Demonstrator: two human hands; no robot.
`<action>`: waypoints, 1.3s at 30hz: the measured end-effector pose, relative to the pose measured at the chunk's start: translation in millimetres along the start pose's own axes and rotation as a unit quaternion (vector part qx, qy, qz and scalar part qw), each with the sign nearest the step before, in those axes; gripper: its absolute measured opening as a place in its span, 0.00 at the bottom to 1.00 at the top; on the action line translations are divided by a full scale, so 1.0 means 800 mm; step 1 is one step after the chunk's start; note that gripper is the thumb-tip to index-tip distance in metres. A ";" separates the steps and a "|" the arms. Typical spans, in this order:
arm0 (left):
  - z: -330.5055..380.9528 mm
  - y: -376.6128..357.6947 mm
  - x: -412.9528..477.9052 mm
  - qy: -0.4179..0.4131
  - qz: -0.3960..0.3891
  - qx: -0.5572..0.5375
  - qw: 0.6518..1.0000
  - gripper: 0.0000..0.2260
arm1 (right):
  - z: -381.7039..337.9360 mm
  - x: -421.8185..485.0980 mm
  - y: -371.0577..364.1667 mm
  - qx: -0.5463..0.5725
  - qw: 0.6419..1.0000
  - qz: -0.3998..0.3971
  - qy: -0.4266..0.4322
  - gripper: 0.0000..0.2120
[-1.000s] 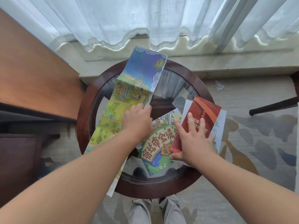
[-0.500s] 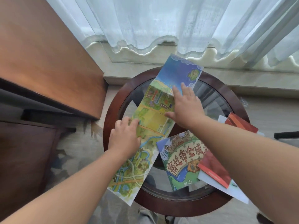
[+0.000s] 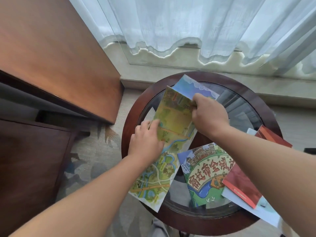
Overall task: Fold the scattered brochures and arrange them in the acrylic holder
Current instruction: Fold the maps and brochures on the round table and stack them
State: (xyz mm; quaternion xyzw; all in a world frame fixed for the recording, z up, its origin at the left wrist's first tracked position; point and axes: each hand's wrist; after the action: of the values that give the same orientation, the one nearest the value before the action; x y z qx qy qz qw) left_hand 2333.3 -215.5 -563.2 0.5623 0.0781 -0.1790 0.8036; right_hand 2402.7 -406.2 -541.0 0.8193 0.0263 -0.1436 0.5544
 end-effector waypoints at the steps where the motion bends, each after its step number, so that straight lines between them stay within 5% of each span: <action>1: -0.001 0.005 0.004 0.016 0.014 -0.017 1.000 0.31 | 0.000 -0.003 0.009 0.022 1.000 0.014 0.005 0.06; 7: -0.015 0.044 0.033 0.138 0.019 -0.084 0.987 0.30 | 0.014 -0.019 0.059 0.153 0.985 0.084 -0.001 0.06; 10: -0.017 0.059 0.039 0.154 0.009 -0.085 0.984 0.16 | 0.020 -0.030 0.070 0.183 0.979 0.094 -0.008 0.04; 14: 0.002 0.077 0.049 0.141 0.033 -0.240 0.960 0.07 | 0.008 -0.059 0.071 0.170 0.981 0.075 0.049 0.14; 16: 0.017 0.086 0.055 0.172 0.031 -0.367 0.914 0.07 | -0.001 -0.082 0.063 0.142 0.986 0.040 0.083 0.19; 20: 0.026 0.107 0.064 0.227 -0.028 -0.646 0.728 0.21 | -0.013 -0.122 0.038 0.048 0.987 -0.063 0.142 0.26; 21: 0.025 0.110 0.066 0.210 -0.060 -0.653 0.725 0.24 | -0.014 -0.129 0.029 0.012 0.984 -0.092 0.150 0.27; 22: 0.025 0.112 0.064 0.184 -0.093 -0.642 0.738 0.21 | -0.013 -0.134 0.020 -0.011 0.982 -0.116 0.151 0.27; 24: 0.026 0.110 0.060 0.114 -0.128 -0.545 0.821 0.08 | -0.009 -0.140 0.005 -0.019 0.976 -0.159 0.145 0.28; 27: 0.030 0.108 0.061 0.072 -0.103 -0.372 0.920 0.19 | 0.000 -0.134 0.001 -0.017 0.978 -0.162 0.128 0.30; 32: 0.045 0.111 0.085 -0.005 -0.093 -0.235 0.967 0.22 | 0.031 -0.096 0.016 -0.015 0.994 -0.062 0.084 0.34; 39: 0.071 0.041 0.105 -0.119 -0.001 0.101 0.988 0.27 | 0.063 -0.074 -0.002 -0.064 0.990 -0.124 0.031 0.41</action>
State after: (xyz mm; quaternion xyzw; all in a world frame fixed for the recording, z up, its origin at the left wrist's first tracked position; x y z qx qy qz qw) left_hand 2418.9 -275.6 -541.8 0.6154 -0.0357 -0.2520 0.7460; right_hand 2335.6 -444.9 -544.2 0.7765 0.1541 -0.1834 0.5828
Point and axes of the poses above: each hand's wrist, its own x-axis towards the middle knuckle, its own y-axis out of the back of the hand, z = x × y, and after that the axes turned 10 degrees about -y, right-handed
